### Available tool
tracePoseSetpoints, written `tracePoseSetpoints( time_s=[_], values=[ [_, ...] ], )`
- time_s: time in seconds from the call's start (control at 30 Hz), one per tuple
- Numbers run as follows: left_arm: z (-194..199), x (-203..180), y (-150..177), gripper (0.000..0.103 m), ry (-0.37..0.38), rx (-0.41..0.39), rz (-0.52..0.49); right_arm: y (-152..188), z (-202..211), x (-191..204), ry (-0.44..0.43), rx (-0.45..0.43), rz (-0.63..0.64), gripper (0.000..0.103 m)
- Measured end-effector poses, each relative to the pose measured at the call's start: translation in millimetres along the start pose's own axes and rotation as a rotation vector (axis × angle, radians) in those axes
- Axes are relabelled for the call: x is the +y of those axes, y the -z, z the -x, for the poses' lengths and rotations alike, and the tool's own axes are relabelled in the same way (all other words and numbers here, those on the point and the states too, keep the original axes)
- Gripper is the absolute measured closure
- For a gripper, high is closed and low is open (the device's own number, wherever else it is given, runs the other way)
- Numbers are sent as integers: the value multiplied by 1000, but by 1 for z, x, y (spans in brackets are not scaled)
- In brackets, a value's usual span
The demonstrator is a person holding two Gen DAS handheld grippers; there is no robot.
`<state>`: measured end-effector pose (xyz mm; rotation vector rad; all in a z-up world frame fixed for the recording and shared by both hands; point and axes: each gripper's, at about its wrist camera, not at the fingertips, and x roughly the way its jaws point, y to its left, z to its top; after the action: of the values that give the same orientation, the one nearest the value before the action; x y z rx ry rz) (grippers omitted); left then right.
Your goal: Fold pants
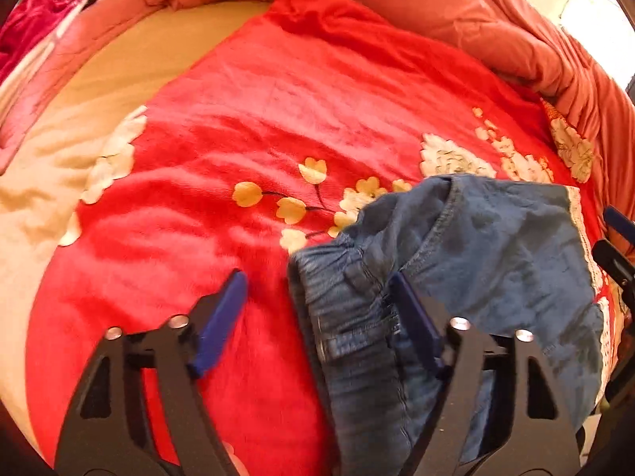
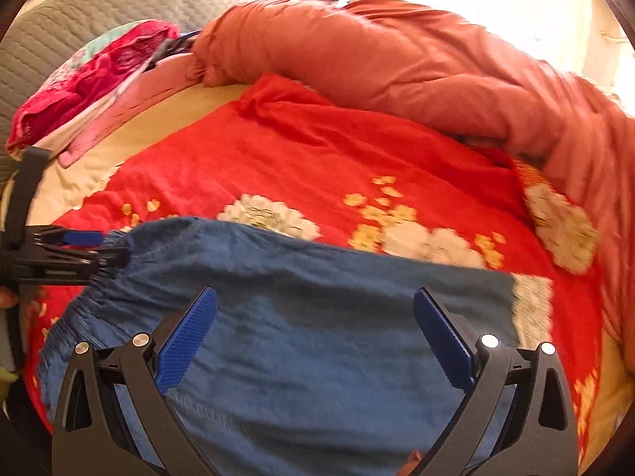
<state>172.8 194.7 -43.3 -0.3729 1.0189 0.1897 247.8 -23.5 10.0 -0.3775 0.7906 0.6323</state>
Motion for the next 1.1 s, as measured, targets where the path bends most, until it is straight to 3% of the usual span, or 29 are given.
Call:
tracePoseSetpoints(
  time_s=[0.03, 0.17, 0.53, 0.67, 0.7, 0.73, 0.83, 0.93, 1.1],
  values=[
    [-2, 0, -2, 38, 13, -5, 5, -5, -7, -1, -35, 10, -1, 4],
    [-5, 1, -7, 66, 35, -27, 24, -22, -30, 9, -80, 37, 85, 4],
    [47, -24, 13, 73, 33, -199, -100, -51, -77, 34, -194, 95, 369, 5],
    [57, -34, 22, 73, 24, -223, -140, -51, -87, 55, -157, 97, 557, 6],
    [59, -35, 23, 73, 24, -226, -140, -50, -90, 57, -164, 108, 569, 13],
    [60, -35, 24, 73, 20, -228, -143, -48, -94, 59, -203, 141, 569, 38],
    [60, -36, 24, 73, 4, -231, -156, -41, -92, 62, -286, 169, 540, 68],
    [63, -36, 27, 73, -23, -245, -167, -31, -72, 63, -283, 123, 509, 86],
    [77, -39, 35, 73, -21, -274, -178, -17, -20, 46, -327, 37, 322, 92]
  ],
)
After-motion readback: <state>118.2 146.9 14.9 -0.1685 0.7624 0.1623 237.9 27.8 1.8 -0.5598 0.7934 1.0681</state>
